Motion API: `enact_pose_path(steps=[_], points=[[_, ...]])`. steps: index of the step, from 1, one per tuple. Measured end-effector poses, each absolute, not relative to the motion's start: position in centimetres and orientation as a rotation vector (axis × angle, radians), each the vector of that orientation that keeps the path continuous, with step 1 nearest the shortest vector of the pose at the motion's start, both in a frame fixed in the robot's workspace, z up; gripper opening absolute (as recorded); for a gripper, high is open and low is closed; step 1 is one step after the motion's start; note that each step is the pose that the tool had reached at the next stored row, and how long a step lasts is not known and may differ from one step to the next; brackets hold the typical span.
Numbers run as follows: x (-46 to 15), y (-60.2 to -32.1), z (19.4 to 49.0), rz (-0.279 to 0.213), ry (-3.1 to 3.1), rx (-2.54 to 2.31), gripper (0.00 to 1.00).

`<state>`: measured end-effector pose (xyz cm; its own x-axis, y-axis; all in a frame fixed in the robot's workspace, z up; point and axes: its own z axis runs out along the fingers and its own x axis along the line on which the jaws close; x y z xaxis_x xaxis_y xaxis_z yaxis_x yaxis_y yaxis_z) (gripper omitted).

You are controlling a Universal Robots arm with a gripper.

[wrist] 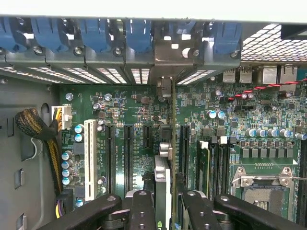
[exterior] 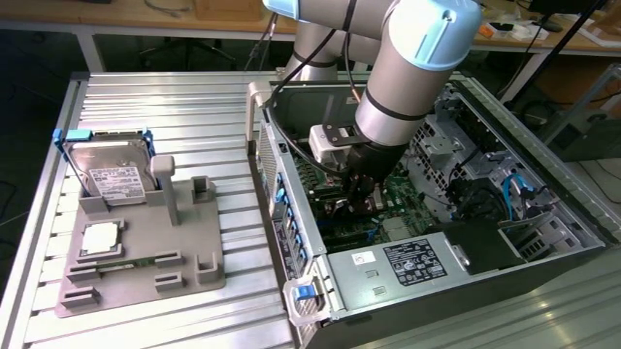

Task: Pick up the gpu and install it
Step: 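Insert the gpu into the slot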

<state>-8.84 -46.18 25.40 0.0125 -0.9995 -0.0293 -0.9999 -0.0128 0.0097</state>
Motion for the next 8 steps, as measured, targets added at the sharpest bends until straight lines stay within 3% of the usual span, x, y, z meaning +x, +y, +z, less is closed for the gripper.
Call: enact_pose_path(steps=[8], points=[[-8.92,-46.18,24.58,0.039,2.196,-2.224,0.27]])
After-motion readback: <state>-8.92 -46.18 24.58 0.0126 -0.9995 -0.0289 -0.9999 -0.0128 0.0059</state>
